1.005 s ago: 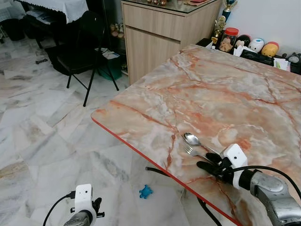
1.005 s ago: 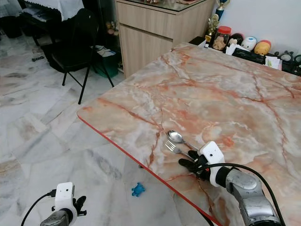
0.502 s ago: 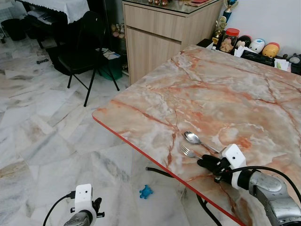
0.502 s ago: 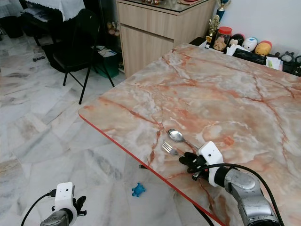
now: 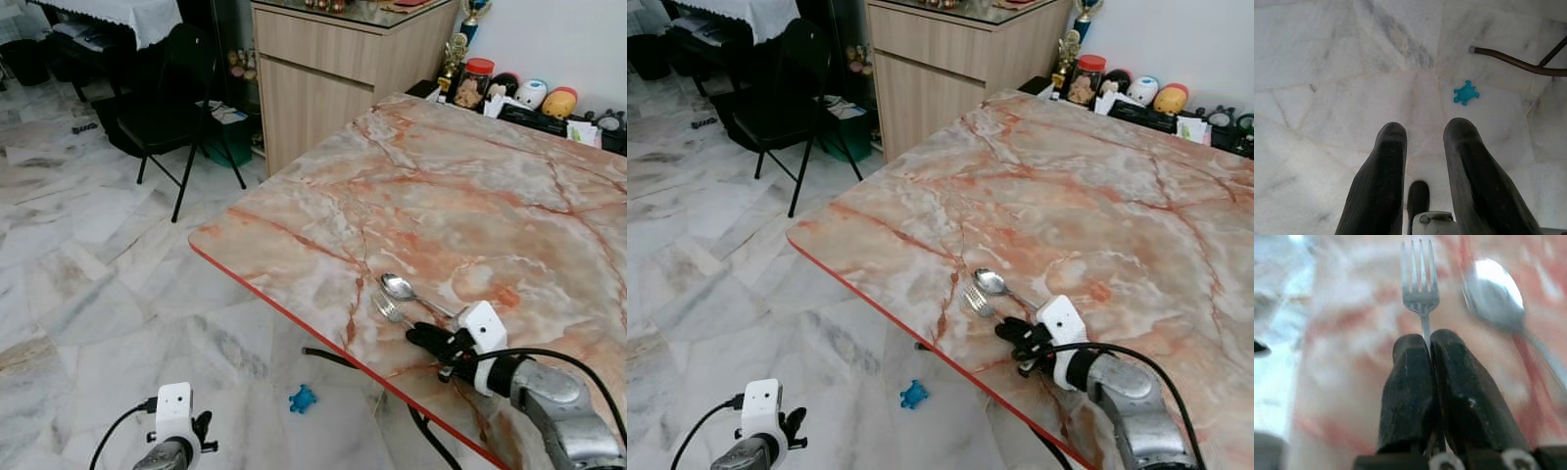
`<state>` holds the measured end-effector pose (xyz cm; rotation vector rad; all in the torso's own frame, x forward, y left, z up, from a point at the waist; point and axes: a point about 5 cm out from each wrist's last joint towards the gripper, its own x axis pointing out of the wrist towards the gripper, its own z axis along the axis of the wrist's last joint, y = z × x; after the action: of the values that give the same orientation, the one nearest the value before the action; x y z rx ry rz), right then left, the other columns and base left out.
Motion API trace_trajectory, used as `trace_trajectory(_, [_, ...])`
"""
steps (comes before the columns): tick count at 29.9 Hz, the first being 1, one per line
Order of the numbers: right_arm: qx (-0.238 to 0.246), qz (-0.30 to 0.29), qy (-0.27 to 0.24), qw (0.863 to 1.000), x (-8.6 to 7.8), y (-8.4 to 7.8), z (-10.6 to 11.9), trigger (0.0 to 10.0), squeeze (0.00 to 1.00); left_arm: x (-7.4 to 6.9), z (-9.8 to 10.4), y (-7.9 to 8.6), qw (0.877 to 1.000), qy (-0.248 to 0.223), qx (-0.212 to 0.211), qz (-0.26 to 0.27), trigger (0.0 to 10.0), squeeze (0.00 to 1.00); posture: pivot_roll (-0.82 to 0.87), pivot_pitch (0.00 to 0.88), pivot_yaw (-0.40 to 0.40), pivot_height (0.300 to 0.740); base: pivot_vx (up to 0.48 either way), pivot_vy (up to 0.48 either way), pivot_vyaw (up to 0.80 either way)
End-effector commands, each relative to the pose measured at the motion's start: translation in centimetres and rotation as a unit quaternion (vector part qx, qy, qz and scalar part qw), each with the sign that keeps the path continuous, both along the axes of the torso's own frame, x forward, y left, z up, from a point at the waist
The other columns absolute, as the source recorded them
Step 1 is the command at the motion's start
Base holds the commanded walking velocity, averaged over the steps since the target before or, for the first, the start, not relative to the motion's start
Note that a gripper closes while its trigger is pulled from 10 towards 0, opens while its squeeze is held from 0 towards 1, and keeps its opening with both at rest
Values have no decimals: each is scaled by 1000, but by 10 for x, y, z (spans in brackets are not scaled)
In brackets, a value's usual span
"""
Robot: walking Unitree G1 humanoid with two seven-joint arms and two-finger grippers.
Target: Setting the table
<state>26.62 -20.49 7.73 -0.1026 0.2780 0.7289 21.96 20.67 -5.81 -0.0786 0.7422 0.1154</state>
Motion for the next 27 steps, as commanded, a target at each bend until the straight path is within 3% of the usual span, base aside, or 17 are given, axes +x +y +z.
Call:
trace_trajectory(1, [24, 6, -29, 999, 1, 1, 15, 10000, 0, -3, -2, 1, 1000, 11, -1, 1, 10000, 0, 65, 15, 1, 740, 0, 0, 0])
trace_trajectory(5, [39, 20, -54, 998, 0, 11, 24, 10000, 0, -4, -3, 2, 1000, 12, 1, 2, 10000, 0, 65, 18, 1, 740, 0, 0, 0])
trace_trajectory(8, [44, -18, -86, 995, 7, 12, 33, 10000, 0, -5, -3, 3, 1000, 12, 4, 3, 10000, 0, 65, 18, 1, 740, 0, 0, 0])
trace_trajectory(9, [50, -85, -121, 988, 18, 9, 42, 10000, 0, -5, -3, 4, 1000, 12, 6, 4, 10000, 0, 63, 19, 2, 740, 0, 0, 0])
trace_trajectory(12, [68, -181, -172, 966, 28, 6, 54, 10000, 0, -6, -3, 5, 1000, 13, 9, 2, 10000, 0, 63, 18, 4, 740, 0, 0, 0])
trace_trajectory(14, [67, -195, -177, 962, 29, 5, 54, 10000, 0, -6, -3, 5, 1000, 13, 9, 2, 10000, 0, 63, 18, 4, 740, 0, 0, 0])
trace_trajectory(16, [93, -317, -195, 923, 32, -6, 54, 10000, 0, -6, -3, 5, 1000, 15, 11, 0, 10000, 0, 64, 16, 3, 740, 0, 0, 0])
trace_trajectory(19, [63, -361, -207, 907, 29, -9, 50, 10000, 0, -7, -4, 5, 1000, 16, 12, -1, 10000, 0, 64, 12, 0, 740, 0, 0, 0])
trace_trajectory(22, [85, -380, -214, 896, 24, -6, 49, 10000, 0, -8, -4, 5, 1000, 16, 12, -2, 10000, 0, 68, 7, -5, 740, 0, 0, 0])
trace_trajectory(27, [97, -390, -216, 890, 18, 0, 44, 10000, 0, -8, -4, 5, 1000, 14, 14, -5, 10000, 0, 65, 0, -7, 740, 0, 0, 0])
